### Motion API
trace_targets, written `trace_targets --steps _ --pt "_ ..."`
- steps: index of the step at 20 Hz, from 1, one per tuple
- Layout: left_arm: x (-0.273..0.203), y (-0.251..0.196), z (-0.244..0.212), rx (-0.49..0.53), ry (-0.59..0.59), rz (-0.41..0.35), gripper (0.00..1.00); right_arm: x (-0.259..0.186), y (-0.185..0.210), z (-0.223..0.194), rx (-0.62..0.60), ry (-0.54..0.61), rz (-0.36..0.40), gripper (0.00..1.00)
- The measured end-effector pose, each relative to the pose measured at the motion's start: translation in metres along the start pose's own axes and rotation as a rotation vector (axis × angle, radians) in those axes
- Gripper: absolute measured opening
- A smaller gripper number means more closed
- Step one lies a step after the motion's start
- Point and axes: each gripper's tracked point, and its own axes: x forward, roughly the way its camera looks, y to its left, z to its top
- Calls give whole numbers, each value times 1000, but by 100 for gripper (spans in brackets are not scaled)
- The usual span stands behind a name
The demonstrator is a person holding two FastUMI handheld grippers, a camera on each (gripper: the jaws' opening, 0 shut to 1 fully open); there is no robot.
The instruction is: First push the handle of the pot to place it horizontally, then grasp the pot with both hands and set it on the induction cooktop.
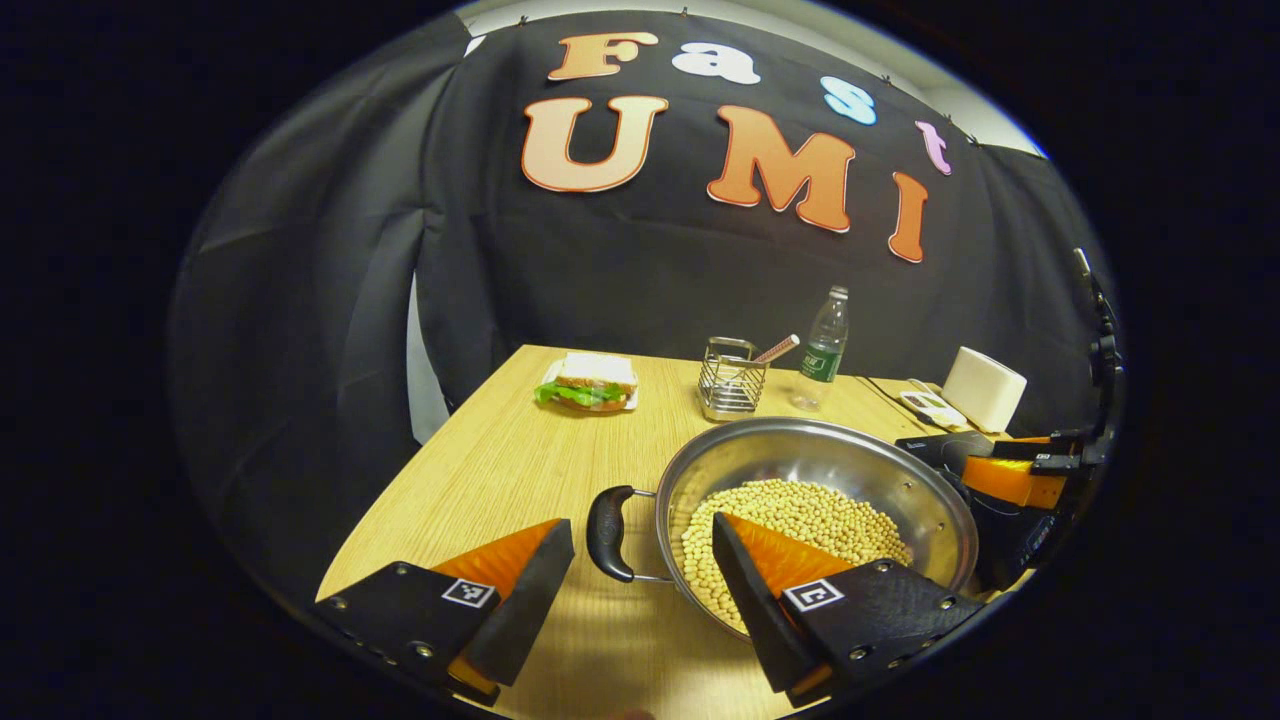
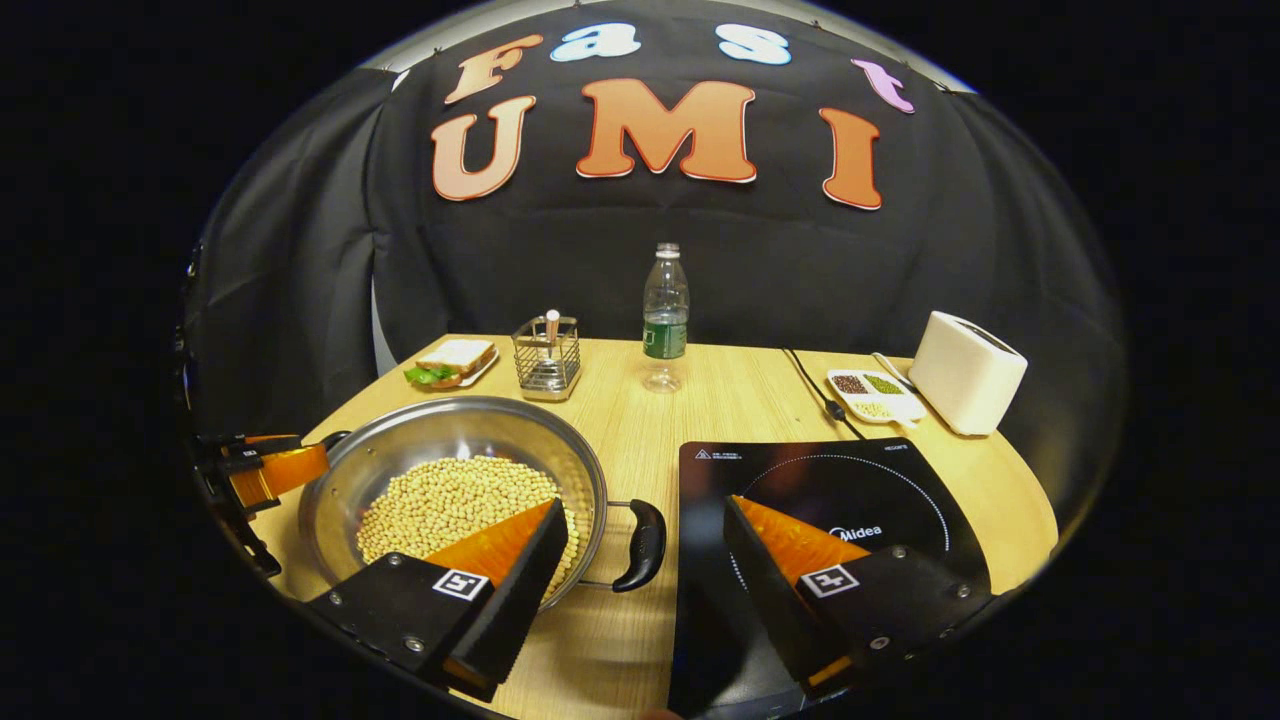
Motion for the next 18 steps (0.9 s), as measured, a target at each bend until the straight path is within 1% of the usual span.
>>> trace_targets --steps 1,2,4,7,11,13,14,15,16,17,18 --pt "6 1 -1 -2 3 -9 89 5 1 -4 -2 15 -2 94" --pt "10 2 -3 -2 11 -13 89 10 3 -9 0 31 1 98" --pt "16 1 -6 2 27 -26 89 16 11 -17 0 69 21 98" --pt "23 2 -12 19 50 -36 89 23 10 -24 0 99 14 98" --pt "30 2 -20 19 83 -51 91 27 12 -29 29 127 24 97" --pt "34 1 -22 9 88 -61 84 28 15 -32 34 143 35 95" --pt "36 0 -22 7 89 -65 84 28 14 -31 31 140 30 94" --pt "37 4 -21 4 84 -50 84 29 14 -30 33 139 32 91" --pt "38 4 -22 -2 89 -52 72 30 17 -31 42 147 42 89" --pt "38 6 -22 -14 94 -52 70 29 19 -36 47 169 44 78" --pt "36 6 -22 -22 101 -55 64 30 17 -37 48 171 37 78"
